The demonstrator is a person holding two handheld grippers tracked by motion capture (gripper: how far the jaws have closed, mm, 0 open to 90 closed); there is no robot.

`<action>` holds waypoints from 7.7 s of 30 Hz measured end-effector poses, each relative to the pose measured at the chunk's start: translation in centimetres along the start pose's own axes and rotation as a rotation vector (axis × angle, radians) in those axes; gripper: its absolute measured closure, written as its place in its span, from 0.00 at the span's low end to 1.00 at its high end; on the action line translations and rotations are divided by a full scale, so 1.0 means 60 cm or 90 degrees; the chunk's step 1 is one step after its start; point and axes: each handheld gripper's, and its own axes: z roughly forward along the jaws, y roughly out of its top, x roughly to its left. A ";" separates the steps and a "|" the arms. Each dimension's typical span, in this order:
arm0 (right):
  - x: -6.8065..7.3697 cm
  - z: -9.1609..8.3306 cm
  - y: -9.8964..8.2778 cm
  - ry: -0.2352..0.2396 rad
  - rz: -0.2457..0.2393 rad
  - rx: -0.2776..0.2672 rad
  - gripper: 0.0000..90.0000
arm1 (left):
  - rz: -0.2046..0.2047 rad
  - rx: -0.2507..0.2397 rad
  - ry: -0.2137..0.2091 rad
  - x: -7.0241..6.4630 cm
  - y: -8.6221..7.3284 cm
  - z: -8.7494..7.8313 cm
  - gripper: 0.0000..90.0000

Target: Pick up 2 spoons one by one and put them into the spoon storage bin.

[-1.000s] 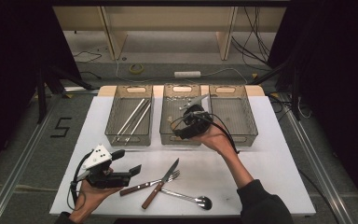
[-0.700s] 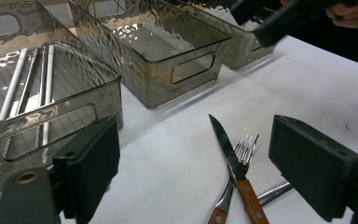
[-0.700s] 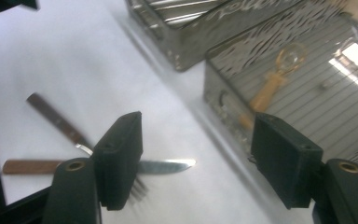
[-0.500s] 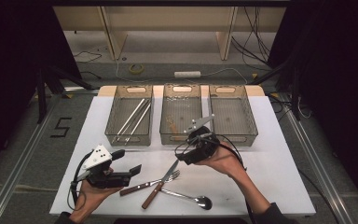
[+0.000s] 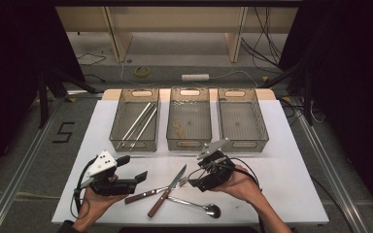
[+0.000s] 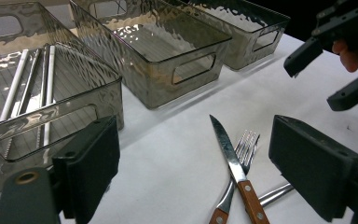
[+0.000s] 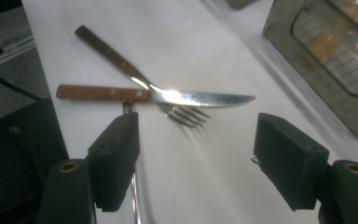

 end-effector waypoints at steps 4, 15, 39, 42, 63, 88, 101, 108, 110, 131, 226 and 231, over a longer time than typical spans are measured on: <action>0.010 0.008 -0.011 0.008 -0.014 0.020 0.37 | -0.001 0.000 -0.001 0.000 0.000 0.000 0.18; 0.026 0.023 -0.033 0.018 -0.032 0.056 0.42 | -0.001 0.000 -0.001 0.000 0.000 0.000 0.18; 0.049 0.057 -0.059 0.035 -0.071 0.145 0.61 | 0.000 0.002 -0.002 -0.001 0.000 0.000 0.18; 0.050 0.063 -0.062 0.034 -0.068 0.155 0.64 | 0.001 0.002 -0.002 -0.001 0.000 0.000 0.18; 0.055 0.078 -0.069 0.020 -0.102 0.195 0.84 | 0.004 0.007 -0.004 -0.002 0.000 0.002 0.18; 0.044 0.056 -0.073 0.032 -0.124 0.237 0.96 | 0.004 0.007 -0.004 -0.001 0.000 0.001 0.18; 0.014 0.018 -0.072 0.007 -0.106 0.183 0.96 | 0.003 0.007 -0.003 -0.001 0.000 0.001 0.18; 0.002 0.005 -0.062 -0.002 -0.082 0.142 0.96 | 0.004 0.007 -0.003 -0.002 0.000 0.001 0.18; -0.002 0.000 -0.057 -0.004 -0.082 0.133 0.96 | 0.004 0.006 -0.002 -0.001 0.000 0.001 0.18; -0.087 -0.027 0.047 -0.084 -0.012 -0.007 0.96 | -0.002 0.001 -0.002 0.000 0.000 0.000 0.18; -0.163 0.010 0.103 -0.144 0.092 -0.090 0.45 | -0.013 0.027 -0.008 0.002 -0.001 0.005 0.17; -0.138 -0.016 0.076 -0.134 0.088 -0.120 0.43 | -0.019 0.034 -0.007 0.001 -0.001 0.007 0.17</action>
